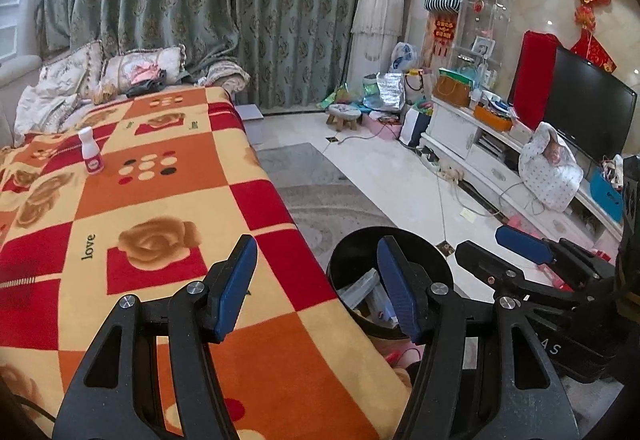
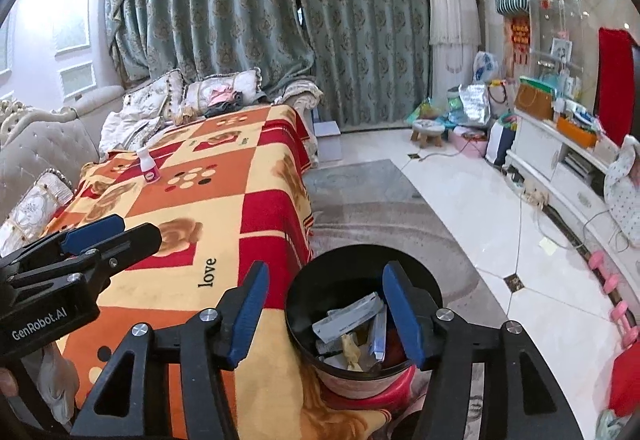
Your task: Collect trash
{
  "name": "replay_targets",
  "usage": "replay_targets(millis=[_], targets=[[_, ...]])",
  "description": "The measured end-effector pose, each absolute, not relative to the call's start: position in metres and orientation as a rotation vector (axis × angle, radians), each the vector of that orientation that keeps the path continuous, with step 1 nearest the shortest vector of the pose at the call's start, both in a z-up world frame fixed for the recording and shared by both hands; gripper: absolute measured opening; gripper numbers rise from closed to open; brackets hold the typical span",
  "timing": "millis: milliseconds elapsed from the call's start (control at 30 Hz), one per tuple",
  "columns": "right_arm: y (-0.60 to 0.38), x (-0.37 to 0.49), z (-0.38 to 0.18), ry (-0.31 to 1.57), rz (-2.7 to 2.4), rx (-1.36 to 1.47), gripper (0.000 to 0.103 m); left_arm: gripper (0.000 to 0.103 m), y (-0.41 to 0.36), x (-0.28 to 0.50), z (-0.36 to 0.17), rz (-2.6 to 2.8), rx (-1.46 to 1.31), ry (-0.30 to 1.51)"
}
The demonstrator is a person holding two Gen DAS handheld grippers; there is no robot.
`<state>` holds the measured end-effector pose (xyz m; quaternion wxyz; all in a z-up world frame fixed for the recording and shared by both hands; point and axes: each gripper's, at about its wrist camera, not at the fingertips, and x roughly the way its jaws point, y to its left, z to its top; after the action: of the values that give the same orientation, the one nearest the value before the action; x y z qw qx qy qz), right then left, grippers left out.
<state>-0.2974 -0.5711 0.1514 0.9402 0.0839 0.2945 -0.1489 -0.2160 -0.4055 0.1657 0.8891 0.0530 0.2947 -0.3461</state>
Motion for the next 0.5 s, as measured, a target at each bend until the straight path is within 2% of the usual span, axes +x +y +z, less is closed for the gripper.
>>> replay_targets(millis=[500], targets=[[-0.5633, -0.2983, 0.1587, 0.583, -0.323, 0.148, 0.064, 0.062, -0.3973, -0.2154, 0.1702, -0.701, 0.089, 0.591]])
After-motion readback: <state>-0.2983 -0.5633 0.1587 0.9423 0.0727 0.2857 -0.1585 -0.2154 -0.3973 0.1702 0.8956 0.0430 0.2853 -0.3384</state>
